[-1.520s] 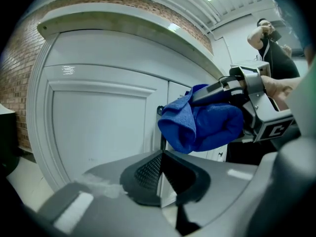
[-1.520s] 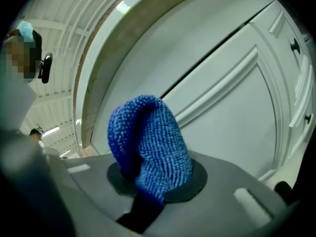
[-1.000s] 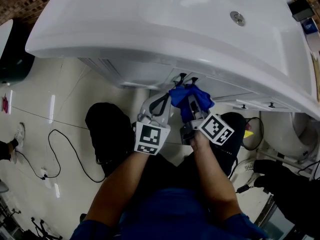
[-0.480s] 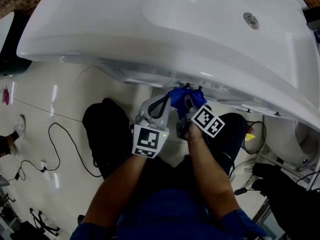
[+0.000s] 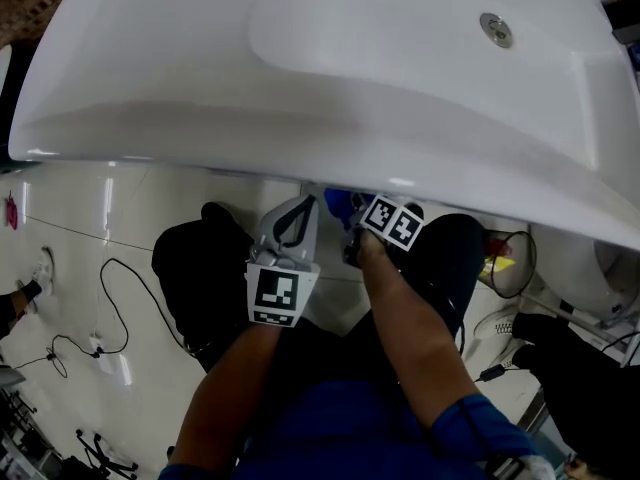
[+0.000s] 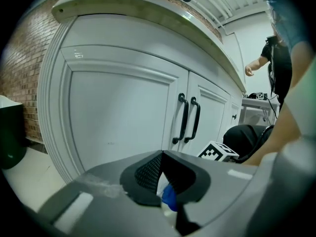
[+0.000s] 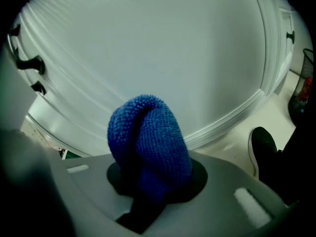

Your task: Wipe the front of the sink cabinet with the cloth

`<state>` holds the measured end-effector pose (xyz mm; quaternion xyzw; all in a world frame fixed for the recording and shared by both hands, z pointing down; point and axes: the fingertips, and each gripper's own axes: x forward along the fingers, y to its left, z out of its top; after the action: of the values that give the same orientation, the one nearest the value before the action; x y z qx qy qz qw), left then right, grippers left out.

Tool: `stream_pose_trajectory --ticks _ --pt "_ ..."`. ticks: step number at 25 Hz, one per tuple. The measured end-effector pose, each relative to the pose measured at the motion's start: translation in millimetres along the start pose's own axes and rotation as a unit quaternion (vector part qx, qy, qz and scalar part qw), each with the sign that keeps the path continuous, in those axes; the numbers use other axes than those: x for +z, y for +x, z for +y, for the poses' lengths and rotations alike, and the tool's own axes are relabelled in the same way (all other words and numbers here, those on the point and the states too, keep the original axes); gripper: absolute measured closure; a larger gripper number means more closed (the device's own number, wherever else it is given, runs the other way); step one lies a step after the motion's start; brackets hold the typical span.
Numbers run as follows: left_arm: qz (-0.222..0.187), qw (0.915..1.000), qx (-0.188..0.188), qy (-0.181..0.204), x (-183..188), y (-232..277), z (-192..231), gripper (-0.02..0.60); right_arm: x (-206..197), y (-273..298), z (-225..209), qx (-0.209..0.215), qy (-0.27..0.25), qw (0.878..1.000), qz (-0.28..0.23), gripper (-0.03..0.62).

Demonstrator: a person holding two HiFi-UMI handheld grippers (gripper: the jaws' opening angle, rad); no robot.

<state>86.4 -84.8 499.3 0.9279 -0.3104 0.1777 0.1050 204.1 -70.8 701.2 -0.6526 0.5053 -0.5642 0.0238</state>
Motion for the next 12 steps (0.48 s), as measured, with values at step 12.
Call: stream_pose_trajectory --ticks 12 --pt "-0.031 0.9991 -0.016 0.023 18.0 10.4 -16.8 0.58 24.3 -84.7 42.8 0.056 -0.038 0.996 -0.055 0.523"
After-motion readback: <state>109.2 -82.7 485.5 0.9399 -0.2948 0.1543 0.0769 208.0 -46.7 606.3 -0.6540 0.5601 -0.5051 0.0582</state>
